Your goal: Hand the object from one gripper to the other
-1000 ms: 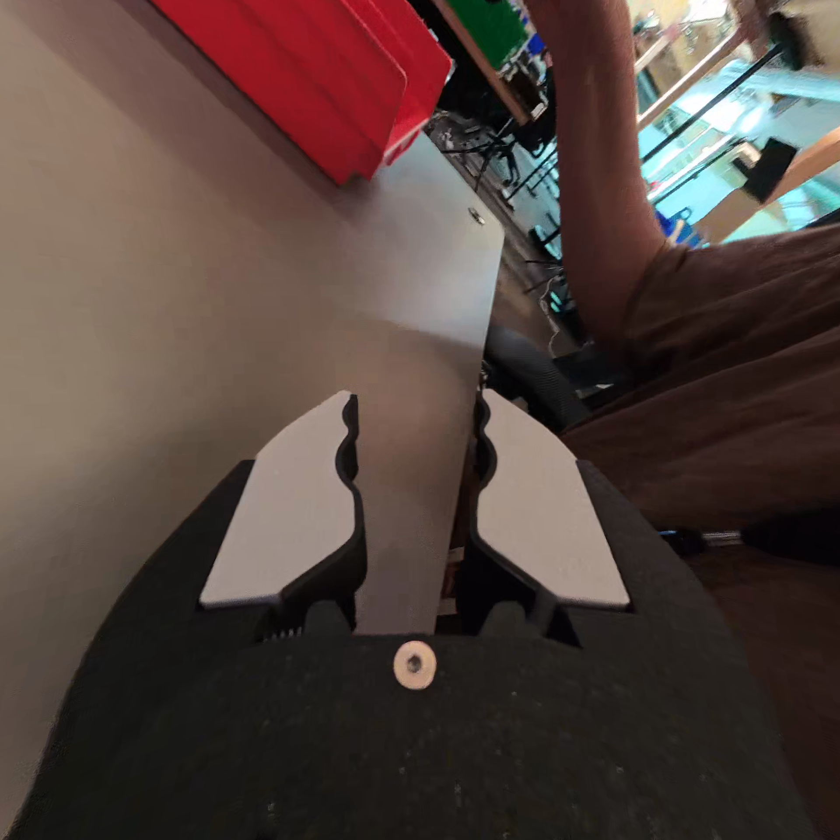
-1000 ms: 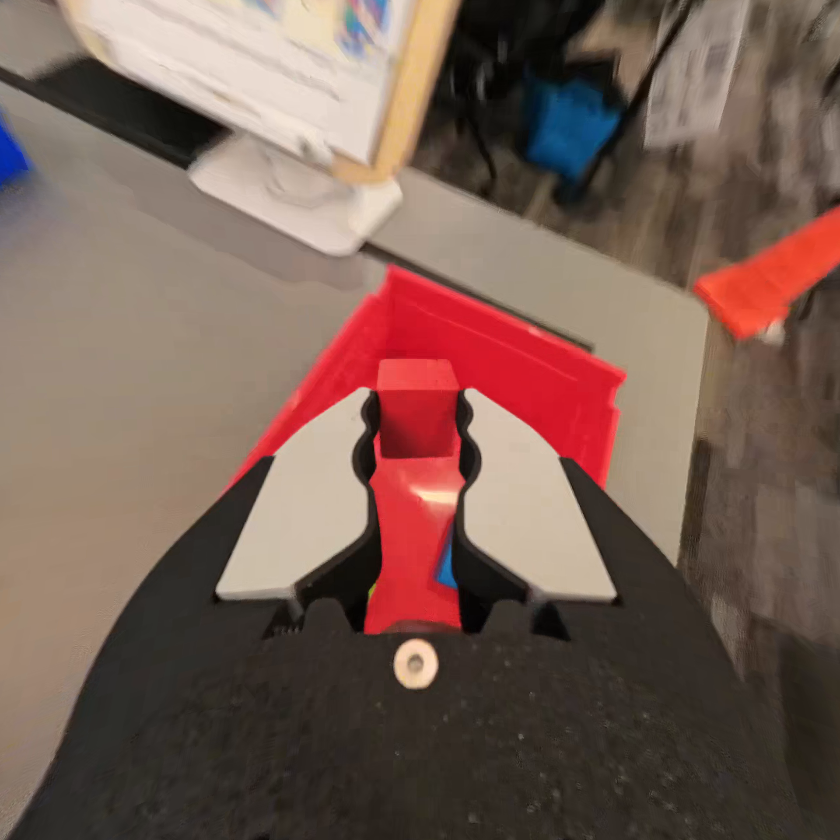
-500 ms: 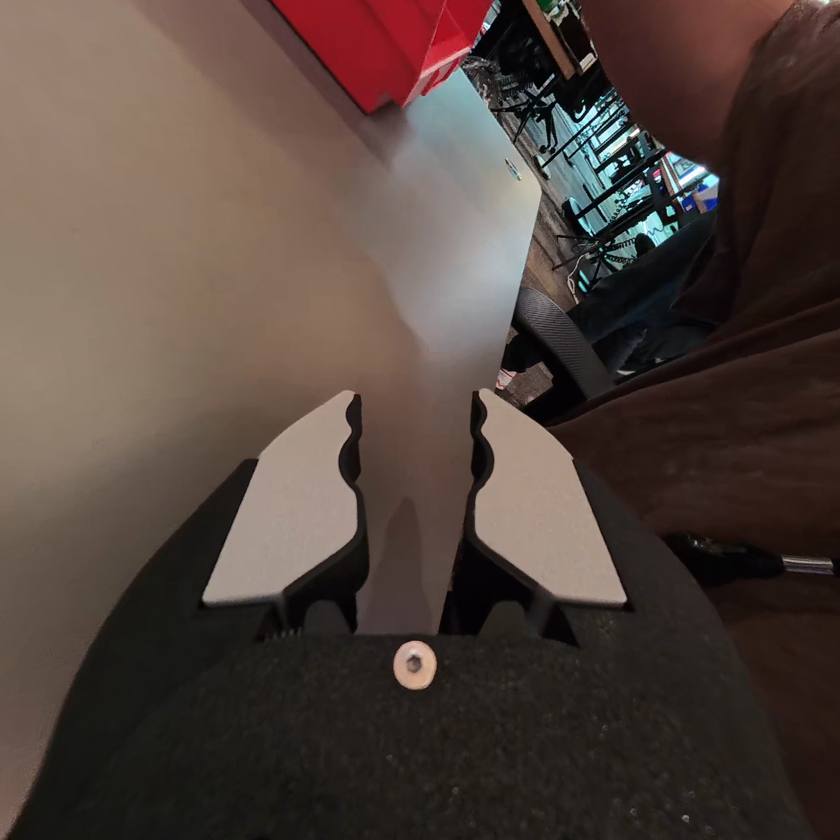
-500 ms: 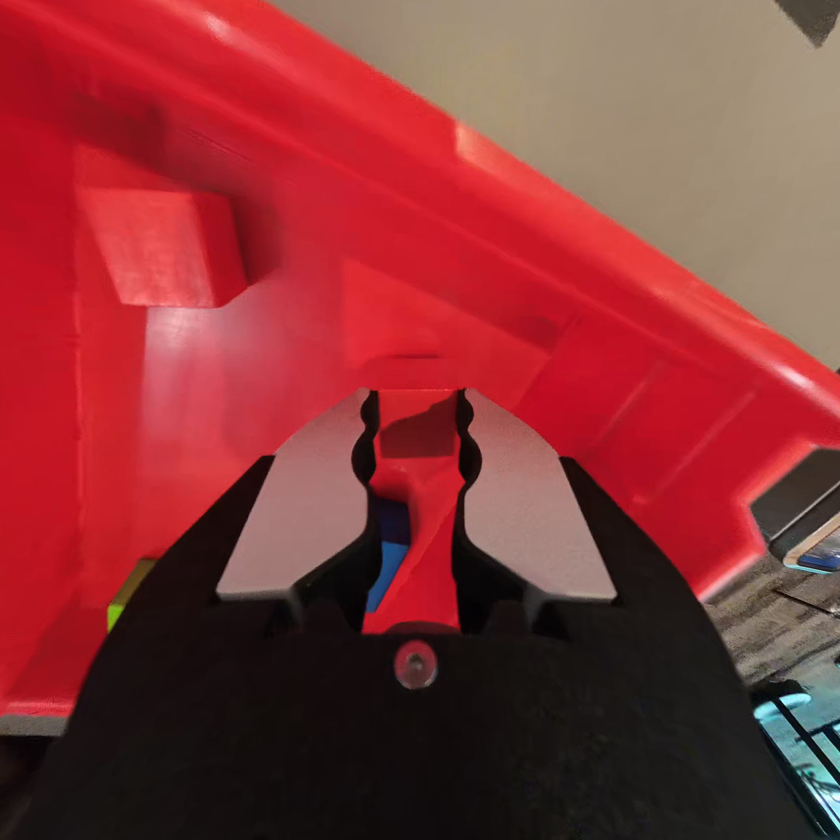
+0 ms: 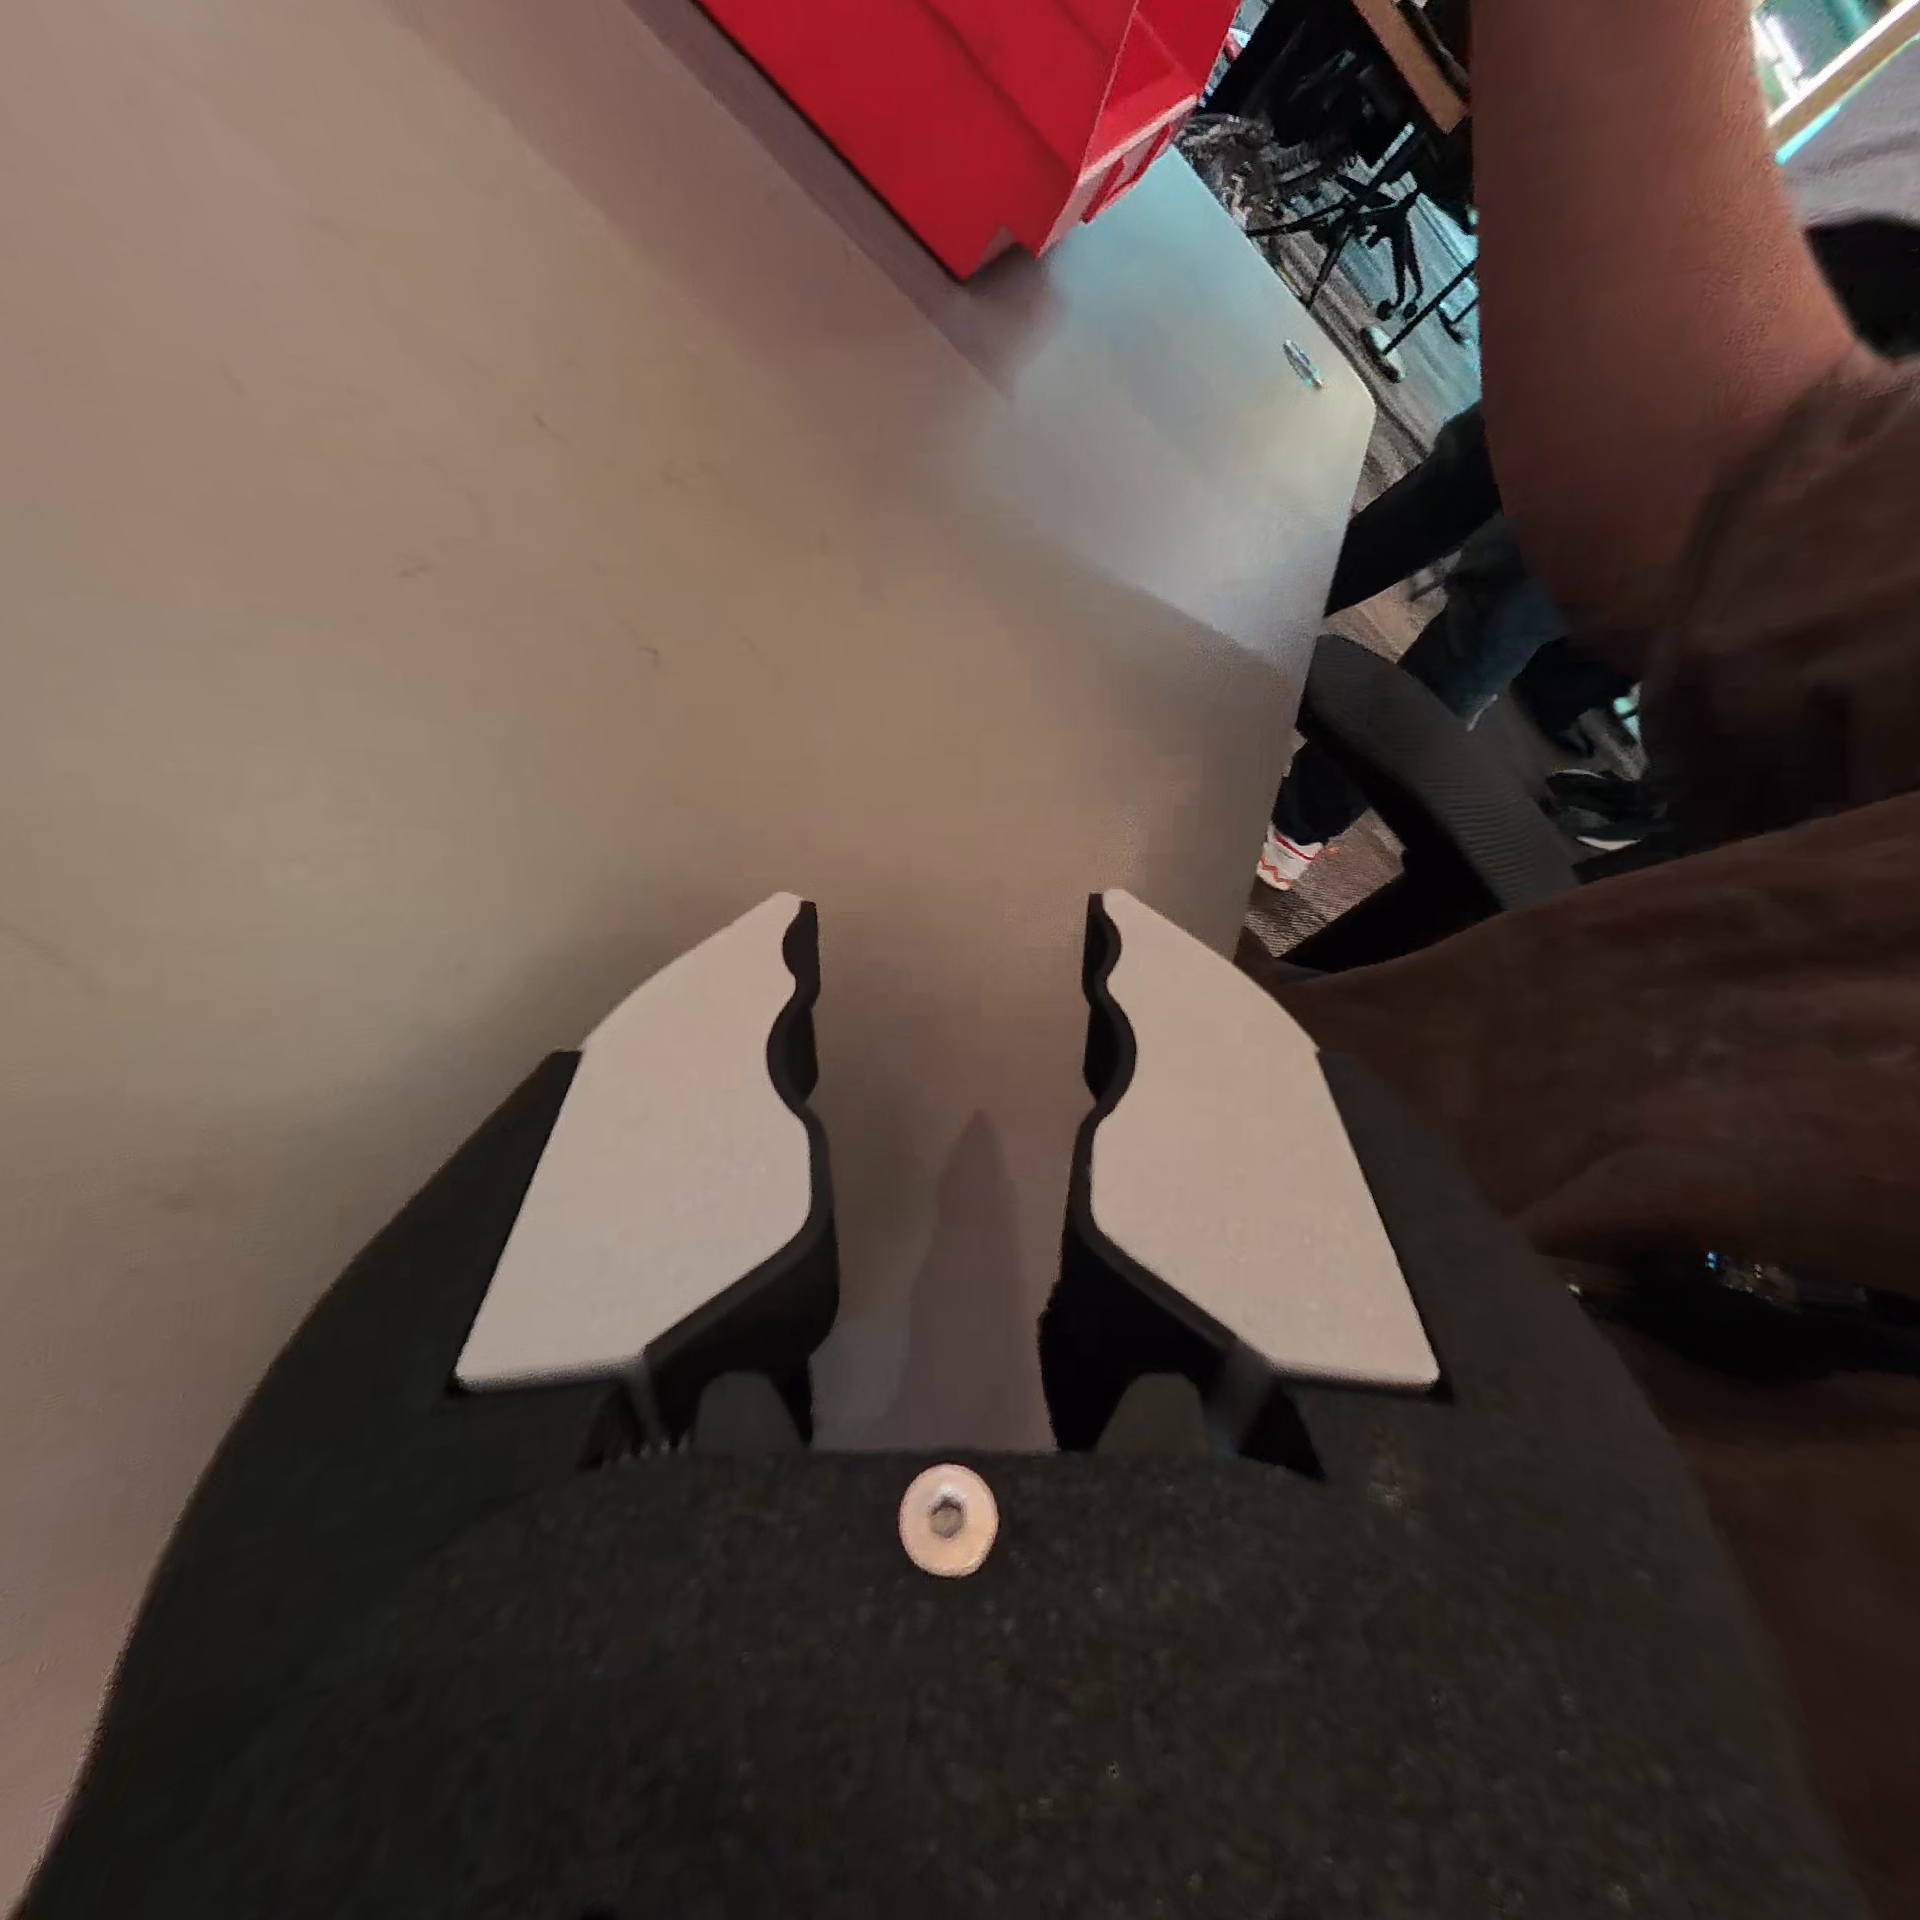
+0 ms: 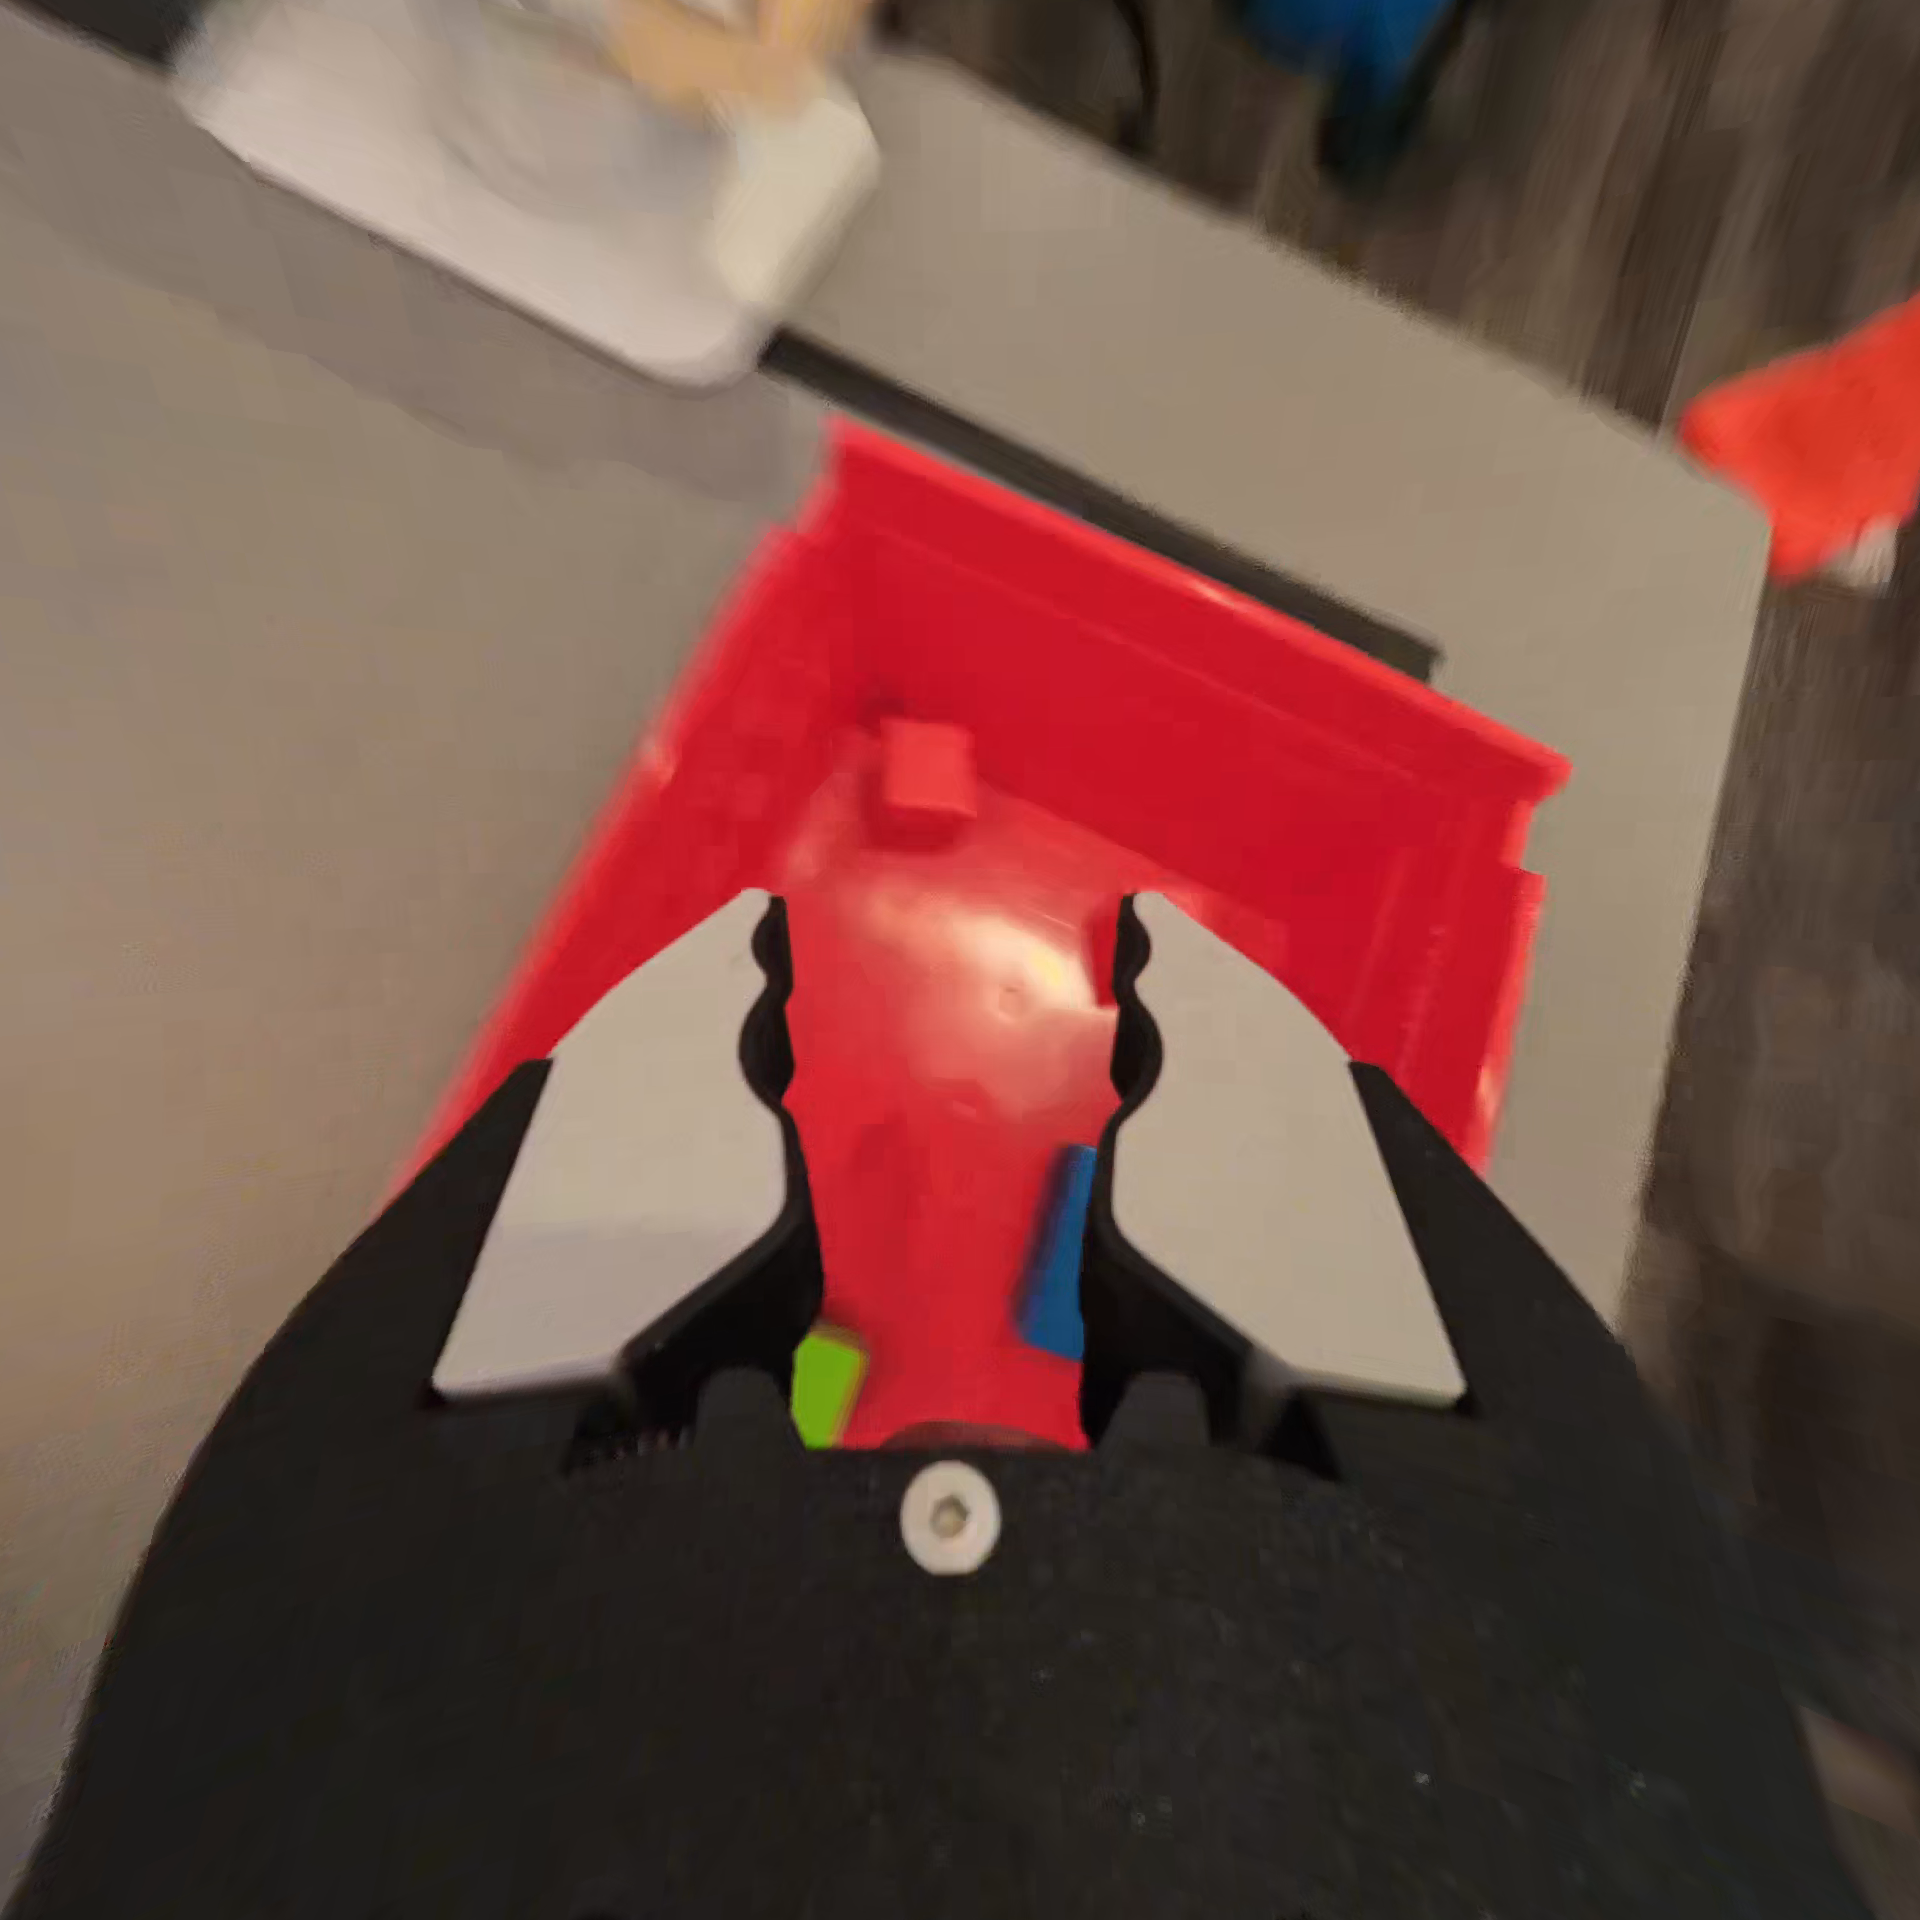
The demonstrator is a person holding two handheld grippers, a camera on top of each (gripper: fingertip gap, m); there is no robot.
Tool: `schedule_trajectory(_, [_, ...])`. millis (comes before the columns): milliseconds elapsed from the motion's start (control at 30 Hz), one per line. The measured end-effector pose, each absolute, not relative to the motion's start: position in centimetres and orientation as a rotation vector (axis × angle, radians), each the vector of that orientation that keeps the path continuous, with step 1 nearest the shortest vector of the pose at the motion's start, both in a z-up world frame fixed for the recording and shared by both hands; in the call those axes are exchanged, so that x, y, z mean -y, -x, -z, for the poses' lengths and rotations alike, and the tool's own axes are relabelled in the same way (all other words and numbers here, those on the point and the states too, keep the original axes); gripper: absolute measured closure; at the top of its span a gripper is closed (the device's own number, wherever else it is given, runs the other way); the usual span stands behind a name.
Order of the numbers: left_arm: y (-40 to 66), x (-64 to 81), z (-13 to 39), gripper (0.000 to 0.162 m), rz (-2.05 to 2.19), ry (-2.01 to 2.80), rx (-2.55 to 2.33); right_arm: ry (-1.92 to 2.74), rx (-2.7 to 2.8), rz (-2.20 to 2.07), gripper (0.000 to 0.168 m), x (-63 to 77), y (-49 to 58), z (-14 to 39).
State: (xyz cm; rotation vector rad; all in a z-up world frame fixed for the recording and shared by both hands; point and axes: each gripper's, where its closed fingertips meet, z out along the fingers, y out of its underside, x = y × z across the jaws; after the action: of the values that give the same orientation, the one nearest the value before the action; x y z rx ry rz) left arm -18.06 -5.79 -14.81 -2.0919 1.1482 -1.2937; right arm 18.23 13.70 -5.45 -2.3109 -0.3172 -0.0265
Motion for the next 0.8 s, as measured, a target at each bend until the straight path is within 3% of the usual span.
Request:
schedule_trajectory(133, [18.0,6.0,14.0,0.112,1.298,2.013,-1.204,1.897,0.343,-0.129,0.115,-6.5,-10.3,2.8])
schedule_trajectory(367, [21.2,3.6,8.3,0.111,1.199,1.927,-1.125,1.697,0.149,-0.108,0.117,0.3,-5.6,6.5])
schedule_trajectory(500, [29.4,-2.2,5.9,0.111,0.778,2.071,-1.067,1.719,0.216,-0.088,0.113,0.2,-3.9,8.3])
schedule_trajectory(667, [41.7,-9.5,8.6,0.103,0.142,2.500,-0.969,1.733,0.269,-0.162,0.113,0.0,-2.2,9.2])
schedule_trajectory(800, [45.0,-13.1,11.6,0.101,0.057,2.744,-0.740,1.741,0.286,-0.200,0.114,0.5,-1.6,9.7])
